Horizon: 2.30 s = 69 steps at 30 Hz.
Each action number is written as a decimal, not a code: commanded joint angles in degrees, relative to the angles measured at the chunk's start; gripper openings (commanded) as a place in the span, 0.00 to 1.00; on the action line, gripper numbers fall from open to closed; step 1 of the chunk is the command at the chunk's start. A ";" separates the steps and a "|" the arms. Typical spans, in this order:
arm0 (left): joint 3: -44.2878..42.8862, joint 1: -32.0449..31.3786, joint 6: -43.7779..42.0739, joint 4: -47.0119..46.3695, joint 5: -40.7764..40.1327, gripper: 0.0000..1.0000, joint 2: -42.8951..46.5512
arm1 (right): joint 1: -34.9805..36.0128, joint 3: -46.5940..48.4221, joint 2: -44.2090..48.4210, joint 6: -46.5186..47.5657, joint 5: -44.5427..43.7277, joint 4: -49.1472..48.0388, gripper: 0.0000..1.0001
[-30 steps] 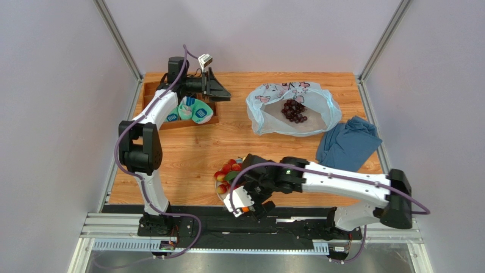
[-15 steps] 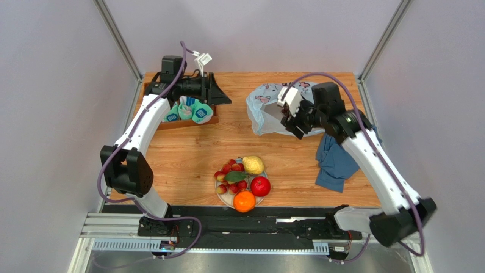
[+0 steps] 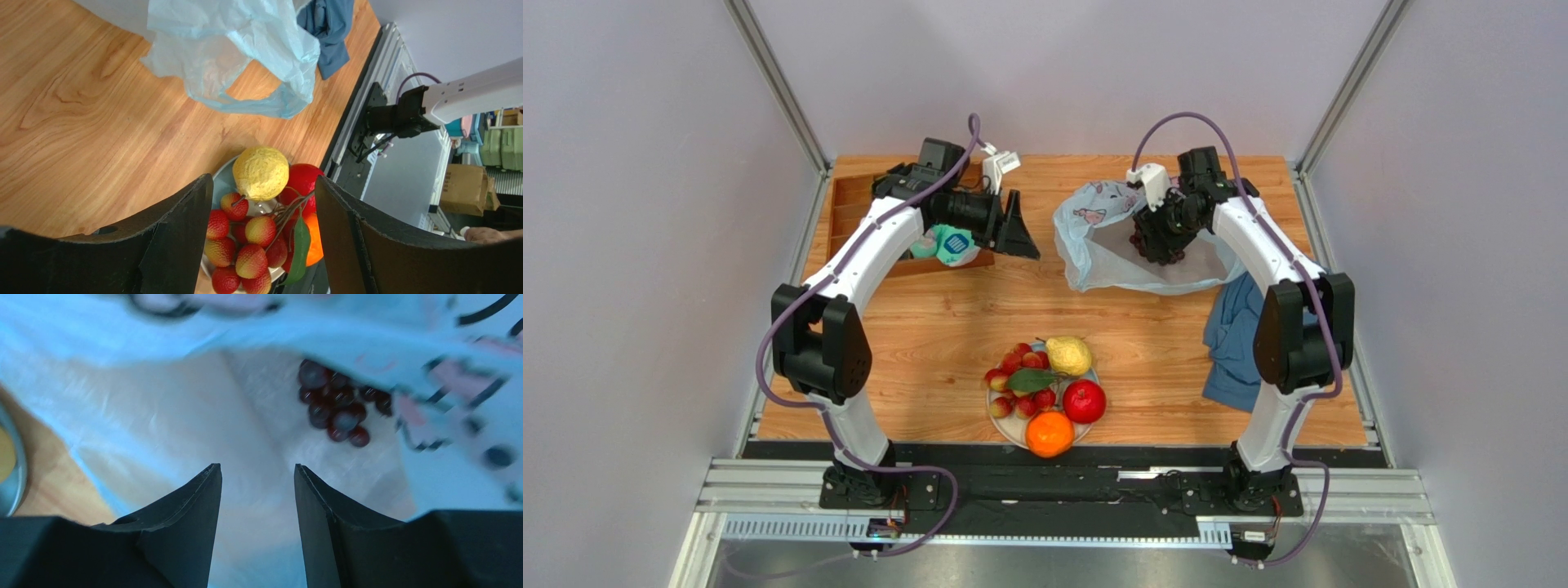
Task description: Take the fake fruits out of the plastic bag
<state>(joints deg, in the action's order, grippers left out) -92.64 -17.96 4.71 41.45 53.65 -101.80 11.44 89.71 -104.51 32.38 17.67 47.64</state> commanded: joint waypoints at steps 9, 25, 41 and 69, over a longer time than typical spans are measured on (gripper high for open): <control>1.41 -4.72 -17.80 12.95 -7.06 0.70 1.52 | -3.00 9.08 -15.19 -3.55 -5.70 -10.89 0.59; 4.49 -7.18 -15.17 9.09 -6.28 0.69 8.37 | -1.60 7.32 -7.77 3.91 -9.33 -12.32 0.00; -1.41 -2.53 -12.88 5.92 -4.96 0.70 15.39 | 1.30 3.63 24.67 4.88 -3.53 9.92 0.00; 3.69 3.72 -15.17 6.01 -7.86 0.71 23.40 | 37.77 -3.49 35.78 4.09 3.60 20.48 0.00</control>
<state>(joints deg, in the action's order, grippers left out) -89.17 -14.48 -8.40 47.55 45.25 -79.96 46.83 86.48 -68.51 37.76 19.57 68.49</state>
